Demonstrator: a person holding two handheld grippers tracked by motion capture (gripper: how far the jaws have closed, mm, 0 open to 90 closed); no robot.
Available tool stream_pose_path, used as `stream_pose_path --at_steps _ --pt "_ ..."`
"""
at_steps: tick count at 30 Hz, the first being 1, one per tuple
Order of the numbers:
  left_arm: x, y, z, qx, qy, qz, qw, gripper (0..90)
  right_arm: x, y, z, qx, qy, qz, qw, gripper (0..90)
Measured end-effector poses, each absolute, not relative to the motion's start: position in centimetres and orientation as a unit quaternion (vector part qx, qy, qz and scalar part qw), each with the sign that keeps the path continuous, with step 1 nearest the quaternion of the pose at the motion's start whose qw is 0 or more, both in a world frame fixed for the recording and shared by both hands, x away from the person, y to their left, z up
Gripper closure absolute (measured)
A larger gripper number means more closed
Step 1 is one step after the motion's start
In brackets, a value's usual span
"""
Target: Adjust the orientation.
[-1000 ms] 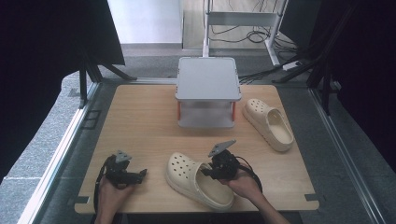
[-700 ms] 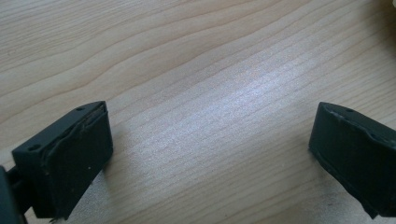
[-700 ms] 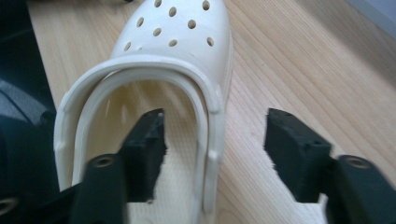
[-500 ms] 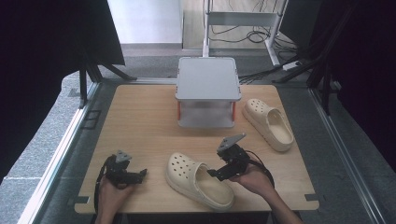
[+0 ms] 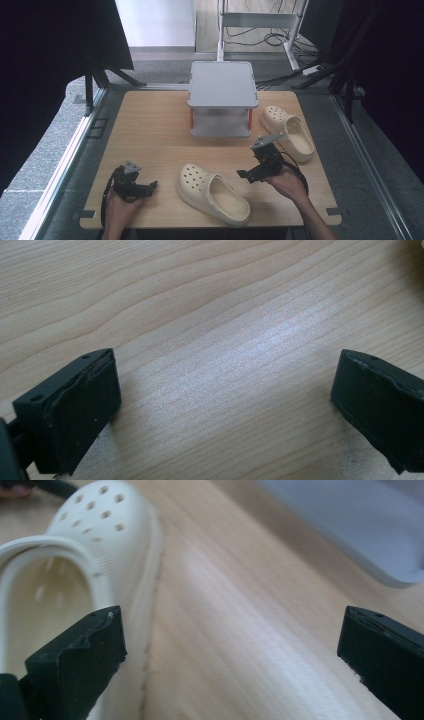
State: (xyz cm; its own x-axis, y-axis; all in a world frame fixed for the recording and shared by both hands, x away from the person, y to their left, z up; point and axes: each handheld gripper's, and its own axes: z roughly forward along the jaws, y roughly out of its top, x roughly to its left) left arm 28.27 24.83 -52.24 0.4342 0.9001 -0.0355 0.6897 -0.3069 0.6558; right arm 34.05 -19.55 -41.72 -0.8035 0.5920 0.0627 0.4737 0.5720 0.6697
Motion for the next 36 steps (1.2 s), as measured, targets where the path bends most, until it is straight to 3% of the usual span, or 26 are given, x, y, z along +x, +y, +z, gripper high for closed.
stream_pose_path --at_steps 17,26,32,35,36 --pt "28.3 24.8 -52.3 0.79 0.503 0.173 0.305 0.0 37.5 -25.8 -41.3 0.378 0.852 0.342 0.12 0.0" --pt "28.3 24.8 -52.3 0.79 0.502 0.173 0.305 0.0 38.9 -28.2 -40.6 0.405 0.841 0.331 0.139 6.1" --pt "28.3 24.8 -52.3 0.79 0.503 0.173 0.305 0.0 40.5 -30.0 -40.2 0.426 0.83 0.323 0.159 13.4" --pt "28.3 24.8 -52.3 0.79 0.503 0.173 0.305 0.0 41.5 -31.2 -40.1 0.443 0.824 0.313 0.165 26.6" --pt "28.3 24.8 -52.3 0.79 0.503 0.173 0.305 0.0 41.5 -31.2 -40.1 0.443 0.824 0.313 0.165 26.6"
